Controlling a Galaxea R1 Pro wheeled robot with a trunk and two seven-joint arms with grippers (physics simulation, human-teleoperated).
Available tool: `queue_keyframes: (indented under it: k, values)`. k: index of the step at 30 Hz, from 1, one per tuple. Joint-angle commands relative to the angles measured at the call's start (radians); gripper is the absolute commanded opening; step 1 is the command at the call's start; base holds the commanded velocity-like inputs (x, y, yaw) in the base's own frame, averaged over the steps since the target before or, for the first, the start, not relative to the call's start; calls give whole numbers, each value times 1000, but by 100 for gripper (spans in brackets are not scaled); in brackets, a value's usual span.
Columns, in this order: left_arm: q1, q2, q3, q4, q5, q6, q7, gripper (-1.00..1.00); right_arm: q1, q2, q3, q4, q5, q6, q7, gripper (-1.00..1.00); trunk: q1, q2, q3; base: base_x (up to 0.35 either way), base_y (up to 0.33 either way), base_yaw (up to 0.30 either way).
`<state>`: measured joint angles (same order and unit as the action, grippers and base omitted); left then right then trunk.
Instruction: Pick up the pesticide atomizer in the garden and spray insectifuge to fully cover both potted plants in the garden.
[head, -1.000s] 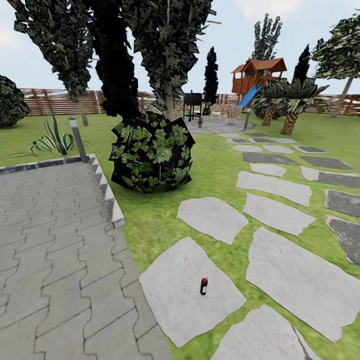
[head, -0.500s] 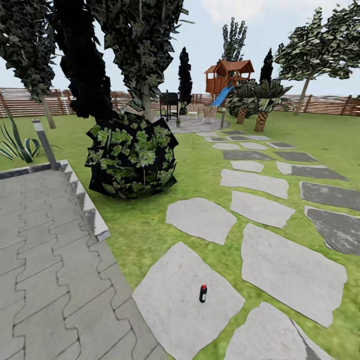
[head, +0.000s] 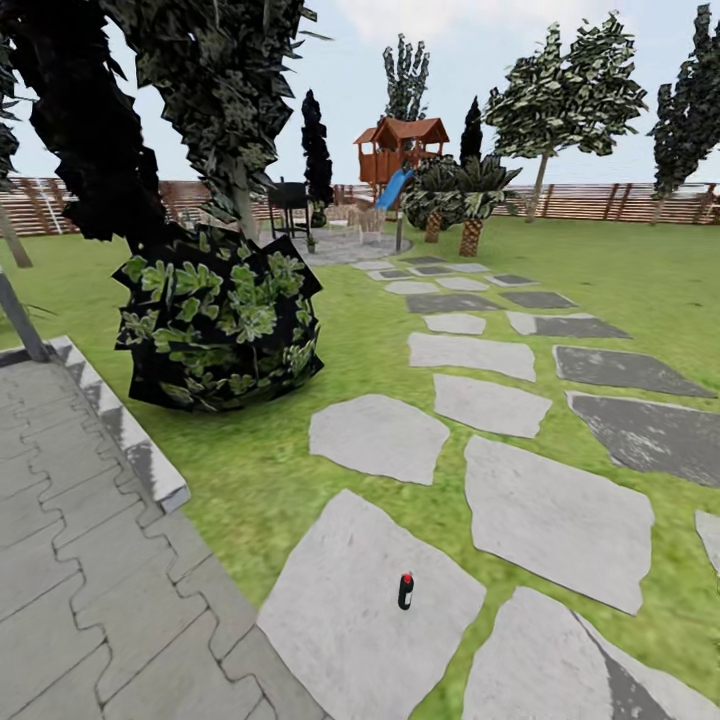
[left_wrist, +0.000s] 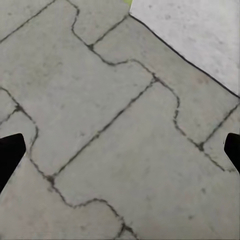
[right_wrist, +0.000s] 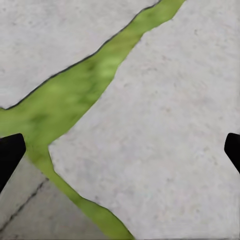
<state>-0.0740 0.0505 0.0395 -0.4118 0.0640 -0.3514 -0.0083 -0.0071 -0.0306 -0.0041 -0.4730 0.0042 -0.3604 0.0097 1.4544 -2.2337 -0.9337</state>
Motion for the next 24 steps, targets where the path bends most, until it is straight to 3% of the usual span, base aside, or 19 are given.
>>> queue_keyframes:
  k: [1, 24]
  values:
    - [0, 0, -1, 1, 7, -3, -1, 100, -1, 0, 0, 1, 0, -3, 1, 100, 0, 0, -1, 92, 296, -300]
    - [0, 0, -1, 1, 7, -3, -1, 100, -1, 0, 0, 1, 0, -3, 1, 100, 0, 0, -1, 89, 261, -300]
